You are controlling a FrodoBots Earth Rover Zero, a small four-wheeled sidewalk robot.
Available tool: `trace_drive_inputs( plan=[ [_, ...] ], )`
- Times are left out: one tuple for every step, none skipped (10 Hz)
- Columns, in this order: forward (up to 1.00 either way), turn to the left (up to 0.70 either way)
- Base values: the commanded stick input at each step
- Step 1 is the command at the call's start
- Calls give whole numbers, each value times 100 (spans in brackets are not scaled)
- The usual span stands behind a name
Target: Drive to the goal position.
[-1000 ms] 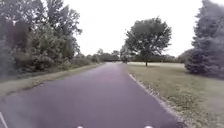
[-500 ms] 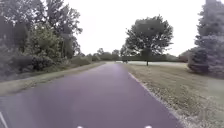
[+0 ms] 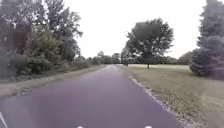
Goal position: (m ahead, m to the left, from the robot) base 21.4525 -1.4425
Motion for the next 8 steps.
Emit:
trace_drive_inputs(
  plan=[
    [70, -10],
    [70, -12],
    [70, -14],
    [70, -13],
    [70, -2],
    [70, 0],
    [70, 0],
    [70, 0]
  ],
)
